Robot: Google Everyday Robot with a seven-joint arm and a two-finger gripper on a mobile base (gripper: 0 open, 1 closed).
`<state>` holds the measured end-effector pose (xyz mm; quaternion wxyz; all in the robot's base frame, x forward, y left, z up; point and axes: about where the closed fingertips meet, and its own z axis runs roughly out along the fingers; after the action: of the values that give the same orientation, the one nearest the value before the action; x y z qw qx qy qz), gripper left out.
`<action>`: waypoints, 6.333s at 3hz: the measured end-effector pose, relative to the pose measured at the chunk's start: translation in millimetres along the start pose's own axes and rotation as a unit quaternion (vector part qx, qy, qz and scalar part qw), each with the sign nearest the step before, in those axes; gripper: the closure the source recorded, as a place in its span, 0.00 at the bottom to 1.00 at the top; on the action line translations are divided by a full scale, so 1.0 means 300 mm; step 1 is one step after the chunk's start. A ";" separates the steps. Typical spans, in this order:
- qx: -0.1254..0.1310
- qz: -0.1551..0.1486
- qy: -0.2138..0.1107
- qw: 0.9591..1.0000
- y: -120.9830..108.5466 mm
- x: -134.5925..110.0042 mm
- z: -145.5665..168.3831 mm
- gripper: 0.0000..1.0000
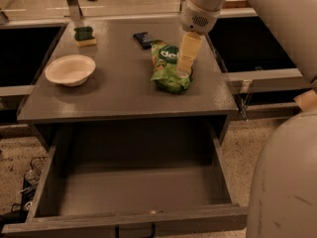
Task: Place green rice chip bag into top drawer
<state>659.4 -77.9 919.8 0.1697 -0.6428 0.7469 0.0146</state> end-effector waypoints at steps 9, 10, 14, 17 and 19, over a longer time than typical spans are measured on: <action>-0.031 0.016 -0.017 0.999 -0.061 -0.027 0.222 0.00; -0.046 0.017 -0.010 0.999 -0.045 -0.028 0.289 0.00; -0.061 0.019 -0.004 0.998 -0.027 -0.022 0.344 0.63; -0.061 0.019 -0.004 0.998 -0.030 -0.026 0.330 1.00; -0.051 0.003 -0.051 0.997 -0.007 -0.055 0.153 1.00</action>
Offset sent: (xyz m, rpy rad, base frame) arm 0.0086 -0.0136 -0.0091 -0.0117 0.0135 -0.0314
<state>674.2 -51.5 881.4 0.1744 -0.6465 0.7377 0.0860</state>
